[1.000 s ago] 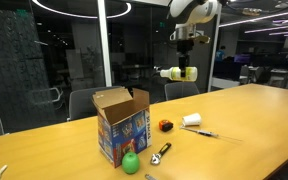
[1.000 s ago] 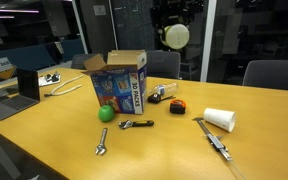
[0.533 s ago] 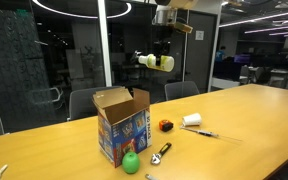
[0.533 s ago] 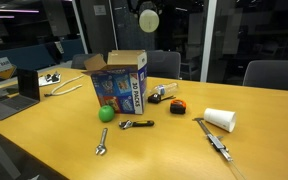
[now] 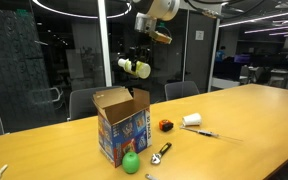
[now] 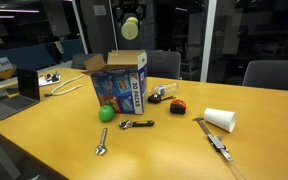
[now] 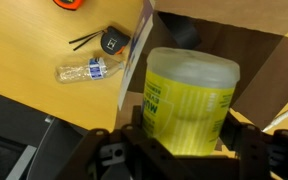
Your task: Pick up the bottle from the table and put it in the box
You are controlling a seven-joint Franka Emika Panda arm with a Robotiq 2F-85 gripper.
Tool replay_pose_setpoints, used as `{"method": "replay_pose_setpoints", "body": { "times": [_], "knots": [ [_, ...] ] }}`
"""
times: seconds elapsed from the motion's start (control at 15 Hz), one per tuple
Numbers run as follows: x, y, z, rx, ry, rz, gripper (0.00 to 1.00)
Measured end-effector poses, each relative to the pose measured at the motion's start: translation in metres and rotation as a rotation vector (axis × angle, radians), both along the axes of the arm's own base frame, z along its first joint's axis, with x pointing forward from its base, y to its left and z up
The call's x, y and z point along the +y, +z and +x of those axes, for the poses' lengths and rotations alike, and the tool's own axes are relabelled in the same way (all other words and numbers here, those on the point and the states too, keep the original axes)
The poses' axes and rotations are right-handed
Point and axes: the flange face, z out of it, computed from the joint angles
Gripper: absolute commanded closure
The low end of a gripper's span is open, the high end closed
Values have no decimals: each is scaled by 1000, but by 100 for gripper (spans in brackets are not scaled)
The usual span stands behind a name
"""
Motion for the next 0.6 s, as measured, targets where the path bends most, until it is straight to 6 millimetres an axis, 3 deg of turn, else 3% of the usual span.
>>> {"method": "replay_pose_setpoints", "body": {
  "times": [0.33,0.6],
  "knots": [
    [30,-46,13,54,-19,85,52],
    [40,-81,19,108,-28,106,52]
  ]
}}
